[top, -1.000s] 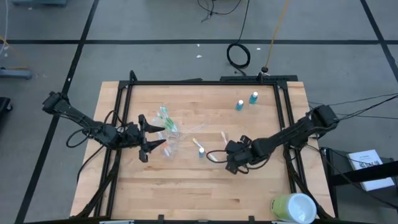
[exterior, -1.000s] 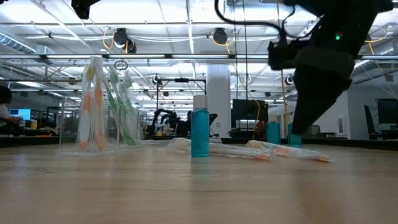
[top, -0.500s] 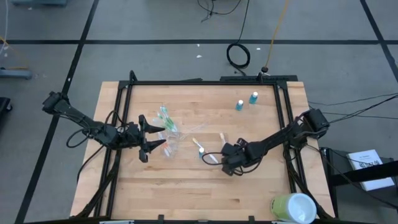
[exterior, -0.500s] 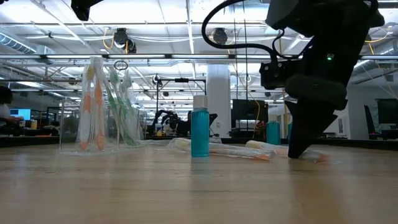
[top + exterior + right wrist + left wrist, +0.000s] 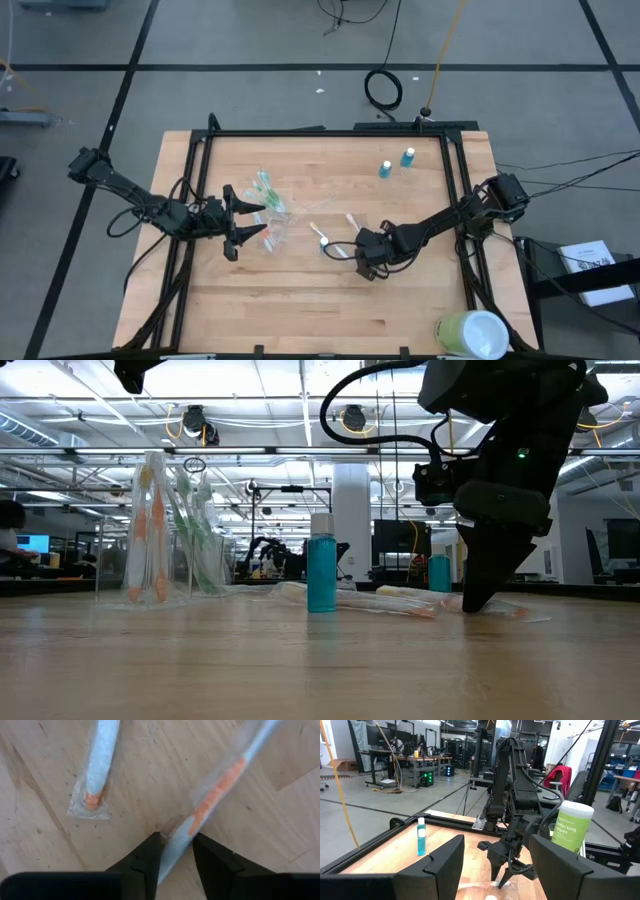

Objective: Pick & Place toothbrushing station
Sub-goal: Put the orange toothbrush into the bottom section of the transparent organizer

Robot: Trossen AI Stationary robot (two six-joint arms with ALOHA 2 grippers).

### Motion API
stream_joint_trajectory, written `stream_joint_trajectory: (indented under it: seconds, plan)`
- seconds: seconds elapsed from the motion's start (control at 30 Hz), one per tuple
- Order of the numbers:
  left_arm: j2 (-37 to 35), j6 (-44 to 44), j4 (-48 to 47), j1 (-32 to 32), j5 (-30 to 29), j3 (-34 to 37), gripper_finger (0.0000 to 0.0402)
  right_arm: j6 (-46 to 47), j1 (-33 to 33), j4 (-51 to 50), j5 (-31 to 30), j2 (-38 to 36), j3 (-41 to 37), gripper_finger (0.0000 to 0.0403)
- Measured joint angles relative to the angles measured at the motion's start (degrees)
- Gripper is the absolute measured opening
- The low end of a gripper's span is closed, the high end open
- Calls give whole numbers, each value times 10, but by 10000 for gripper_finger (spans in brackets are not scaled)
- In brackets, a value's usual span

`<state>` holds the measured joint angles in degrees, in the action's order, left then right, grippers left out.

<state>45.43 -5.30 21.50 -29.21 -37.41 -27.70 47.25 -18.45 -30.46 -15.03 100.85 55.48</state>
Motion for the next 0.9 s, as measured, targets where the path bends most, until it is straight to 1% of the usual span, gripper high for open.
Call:
stream_joint_trajectory:
  seconds: [0.2, 0.47, 0.57, 0.77, 0.83, 0.9]
  plan:
    - [0, 0, 0, 0, 0, 0, 230, -32, 5, 7, -1, -8, 0, 62]
    - [0, -3, -3, 0, 0, 0, 230, -88, 11, -3, -53, -27, -4, 19]
    - [0, -7, -3, 0, 0, 0, 230, -108, 17, -13, -74, -52, -5, 17]
    - [0, -4, -3, 0, -2, 0, 230, -152, 37, -22, -140, -111, -3, 29]
    - [0, -4, -3, 0, -2, 0, 230, -175, 45, -12, -166, -131, -3, 29]
    - [0, -7, -3, 0, -2, 0, 230, -204, 53, 2, -179, -148, -3, 24]
